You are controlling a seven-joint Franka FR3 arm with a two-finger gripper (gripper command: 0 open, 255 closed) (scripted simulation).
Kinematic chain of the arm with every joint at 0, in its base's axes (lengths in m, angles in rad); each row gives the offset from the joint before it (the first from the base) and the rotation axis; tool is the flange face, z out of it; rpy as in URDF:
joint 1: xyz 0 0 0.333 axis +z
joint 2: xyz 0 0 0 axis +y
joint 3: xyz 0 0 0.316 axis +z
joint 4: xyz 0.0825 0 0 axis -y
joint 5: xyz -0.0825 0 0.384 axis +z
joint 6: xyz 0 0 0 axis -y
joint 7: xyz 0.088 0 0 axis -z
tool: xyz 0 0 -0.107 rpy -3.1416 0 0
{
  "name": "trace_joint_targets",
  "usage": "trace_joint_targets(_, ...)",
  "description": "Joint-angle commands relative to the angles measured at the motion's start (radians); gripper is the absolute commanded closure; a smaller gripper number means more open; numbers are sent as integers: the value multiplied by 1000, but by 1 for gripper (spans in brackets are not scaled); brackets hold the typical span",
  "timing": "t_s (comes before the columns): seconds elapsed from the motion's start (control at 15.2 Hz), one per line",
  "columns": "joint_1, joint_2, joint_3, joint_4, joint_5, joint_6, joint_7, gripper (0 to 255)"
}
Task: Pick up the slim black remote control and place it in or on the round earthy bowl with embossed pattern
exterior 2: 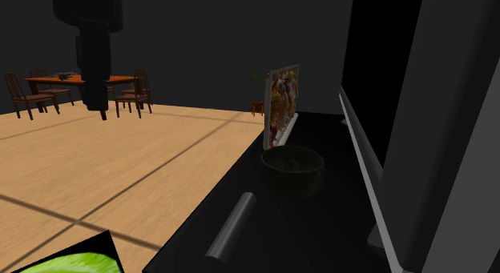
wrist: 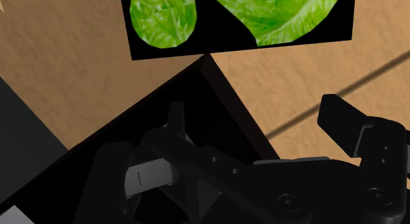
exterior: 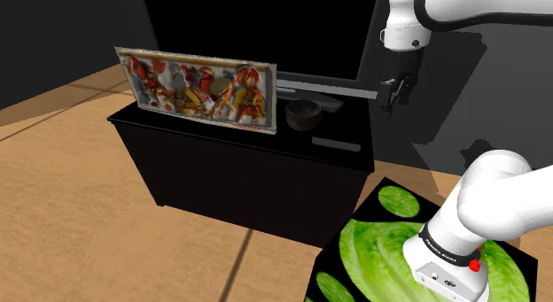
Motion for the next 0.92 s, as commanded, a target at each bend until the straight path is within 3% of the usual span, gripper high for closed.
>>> trace_joint_targets(0.0,0,0,0,0,0,0,0,0)
trace_joint_targets(0.4,19,79,-84,-109,-63,247,-143,0)
trace_joint_targets(0.86,45,255,-181,-162,-111,547,-304,0)
